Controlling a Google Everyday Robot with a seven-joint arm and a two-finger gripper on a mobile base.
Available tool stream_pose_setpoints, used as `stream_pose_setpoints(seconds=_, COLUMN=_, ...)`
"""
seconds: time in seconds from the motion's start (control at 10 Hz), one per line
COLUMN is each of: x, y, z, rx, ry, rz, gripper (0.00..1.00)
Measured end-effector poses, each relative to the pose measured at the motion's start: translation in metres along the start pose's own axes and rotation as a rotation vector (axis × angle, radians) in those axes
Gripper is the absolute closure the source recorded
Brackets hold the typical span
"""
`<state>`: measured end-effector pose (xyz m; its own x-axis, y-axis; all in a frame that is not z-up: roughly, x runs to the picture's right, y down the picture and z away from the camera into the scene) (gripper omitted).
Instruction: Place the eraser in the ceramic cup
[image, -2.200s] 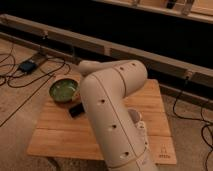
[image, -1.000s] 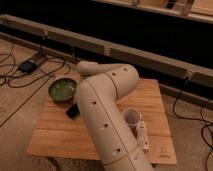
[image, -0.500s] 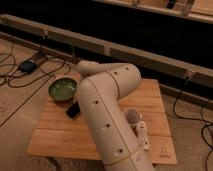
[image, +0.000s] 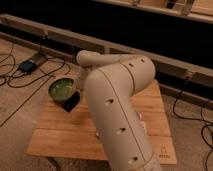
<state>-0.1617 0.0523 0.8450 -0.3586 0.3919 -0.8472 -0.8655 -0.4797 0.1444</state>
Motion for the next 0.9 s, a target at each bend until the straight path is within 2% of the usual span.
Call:
stream_pose_setpoints(seconds=0.3, x=0.016, y=0.004, z=-0.027, rx=-0.027, ry=-0.043, rz=-0.043, gripper=1.00)
stream_pose_setpoints(seconds=0.5, x=0.021, y=0.004, z=-0.038, rx=-0.035, ry=-0.059, rz=-0.059, gripper=1.00)
stream_pose_setpoints(seconds=0.9, x=0.013, y=-0.004, z=-0.066, rx=-0.062, ry=-0.088, rz=-0.058, gripper=1.00)
